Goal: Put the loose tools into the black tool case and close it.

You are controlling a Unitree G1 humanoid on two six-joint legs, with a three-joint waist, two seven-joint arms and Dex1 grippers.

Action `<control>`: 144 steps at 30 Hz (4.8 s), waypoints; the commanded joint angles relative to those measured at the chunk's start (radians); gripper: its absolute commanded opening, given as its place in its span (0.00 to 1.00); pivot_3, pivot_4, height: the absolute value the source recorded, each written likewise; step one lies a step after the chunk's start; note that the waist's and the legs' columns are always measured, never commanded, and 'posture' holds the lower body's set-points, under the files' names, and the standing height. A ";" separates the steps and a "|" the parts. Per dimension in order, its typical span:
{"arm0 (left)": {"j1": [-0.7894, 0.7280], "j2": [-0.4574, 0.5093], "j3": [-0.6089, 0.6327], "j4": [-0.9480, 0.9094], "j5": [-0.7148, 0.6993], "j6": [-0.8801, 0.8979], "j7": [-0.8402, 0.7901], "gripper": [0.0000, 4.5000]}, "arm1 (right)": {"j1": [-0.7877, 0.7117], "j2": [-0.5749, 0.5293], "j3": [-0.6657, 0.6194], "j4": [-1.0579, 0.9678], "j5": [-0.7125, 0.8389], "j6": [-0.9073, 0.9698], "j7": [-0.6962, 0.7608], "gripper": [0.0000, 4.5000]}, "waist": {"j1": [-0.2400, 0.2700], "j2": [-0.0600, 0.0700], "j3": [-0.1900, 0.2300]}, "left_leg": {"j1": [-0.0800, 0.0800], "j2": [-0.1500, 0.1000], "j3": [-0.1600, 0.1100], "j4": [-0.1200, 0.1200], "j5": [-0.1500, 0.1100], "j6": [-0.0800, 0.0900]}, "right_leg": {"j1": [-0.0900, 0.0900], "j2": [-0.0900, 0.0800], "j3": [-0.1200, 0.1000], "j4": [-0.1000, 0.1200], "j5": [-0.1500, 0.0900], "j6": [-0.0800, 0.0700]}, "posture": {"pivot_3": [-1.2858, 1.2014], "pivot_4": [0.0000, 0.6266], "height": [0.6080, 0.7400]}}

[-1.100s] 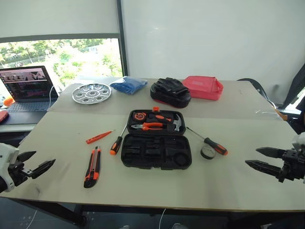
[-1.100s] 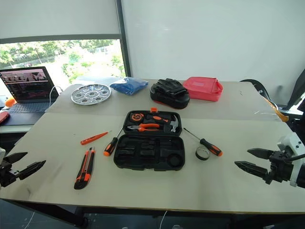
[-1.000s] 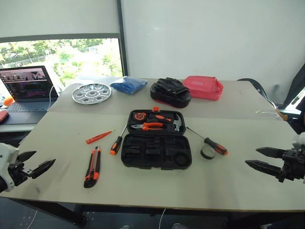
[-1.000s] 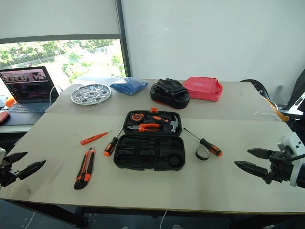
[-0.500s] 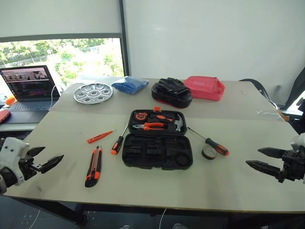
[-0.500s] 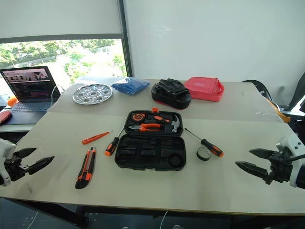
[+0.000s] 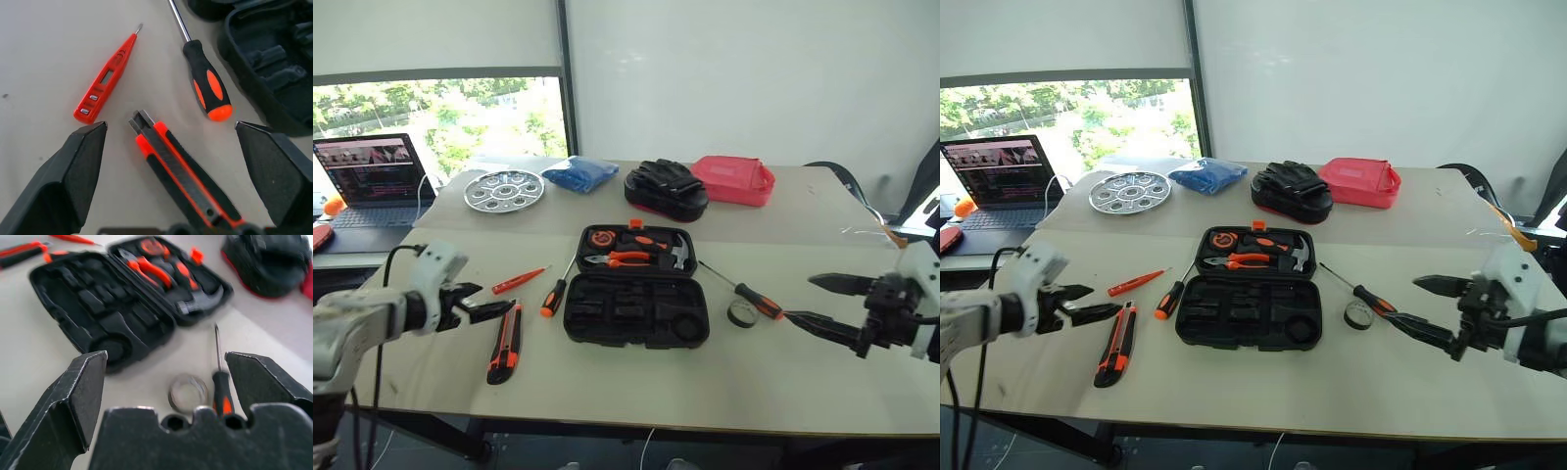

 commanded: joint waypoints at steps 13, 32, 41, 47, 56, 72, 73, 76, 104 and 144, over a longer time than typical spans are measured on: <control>-0.317 -0.199 -0.240 0.197 0.152 0.136 0.216 1.00 | -0.091 0.070 0.118 -0.249 0.153 0.041 -0.165 1.00 | 0.002 -0.004 0.002 | -0.002 -0.001 -0.006 0.000 0.000 0.000 | -0.001 -0.001 0.000 0.000 0.000 0.000 | 0.52 0.24 1.00; -0.385 -0.310 -0.411 0.419 0.221 0.029 0.110 0.61 | -0.013 0.117 0.085 -0.339 0.195 0.023 -0.245 1.00 | 0.003 -0.004 0.002 | -0.002 -0.002 -0.007 0.001 0.000 0.000 | -0.001 -0.001 0.000 0.001 0.001 0.000 | 0.52 0.24 1.00; -0.396 -0.309 -0.450 0.459 0.263 -0.010 0.074 0.36 | -0.027 0.111 0.095 -0.344 0.212 0.021 -0.266 1.00 | 0.007 -0.003 0.002 | -0.001 -0.002 -0.006 0.002 0.000 0.000 | 0.000 -0.001 0.000 0.001 0.001 0.000 | 0.52 0.24 1.00; -0.416 -0.306 -0.454 0.491 0.284 -0.023 0.054 0.19 | -0.025 0.110 0.102 -0.347 0.211 0.018 -0.268 1.00 | 0.008 -0.003 0.002 | -0.001 -0.002 -0.006 0.002 0.000 0.000 | 0.001 -0.001 0.000 0.001 0.001 0.000 | 0.52 0.24 1.00; -0.477 -0.196 -0.427 0.524 0.329 -0.195 -0.027 0.19 | -0.053 0.095 0.105 -0.318 0.229 0.033 -0.255 1.00 | -0.004 -0.004 0.002 | -0.002 -0.001 -0.006 0.002 0.000 0.000 | -0.001 0.000 0.000 0.002 0.001 0.000 | 0.52 0.24 1.00; -0.624 -0.102 -0.583 0.527 0.397 -0.792 -0.681 0.19 | -0.099 0.066 0.151 -0.266 0.227 0.033 -0.237 1.00 | 0.005 -0.005 0.003 | -0.006 -0.002 -0.001 0.003 0.000 0.000 | -0.002 -0.001 -0.002 -0.001 0.001 0.000 | 0.52 0.24 1.00; -0.638 -0.115 -0.610 0.554 0.426 -0.854 -0.712 0.19 | -0.101 0.064 0.163 -0.261 0.208 0.028 -0.235 1.00 | 0.005 -0.005 0.003 | -0.006 -0.002 -0.001 0.003 0.000 0.000 | -0.002 -0.001 -0.002 -0.001 0.001 0.000 | 0.52 0.24 1.00; -0.685 -0.198 -0.690 0.671 0.529 -1.016 -0.737 0.19 | -0.115 0.067 0.193 -0.242 0.163 0.025 -0.253 1.00 | 0.005 -0.005 0.003 | -0.005 -0.002 0.000 0.003 0.000 0.000 | -0.002 0.000 -0.002 -0.001 0.001 0.000 | 0.52 0.24 1.00; -0.756 -0.487 -0.682 1.177 0.807 -1.448 -0.666 0.55 | -0.064 0.094 0.174 -0.296 0.152 0.041 -0.363 1.00 | 0.003 -0.006 0.003 | -0.010 -0.002 -0.002 0.007 -0.001 0.002 | -0.003 0.000 -0.002 0.000 0.001 0.002 | 0.52 0.24 1.00; -0.781 -0.566 -0.656 1.249 0.902 -1.495 -0.614 0.01 | -0.042 0.122 0.211 -0.250 0.025 0.027 -0.317 1.00 | 0.003 -0.006 0.003 | -0.013 -0.002 -0.004 0.015 -0.002 0.004 | -0.003 0.000 -0.004 0.002 0.002 0.003 | 0.52 0.24 1.00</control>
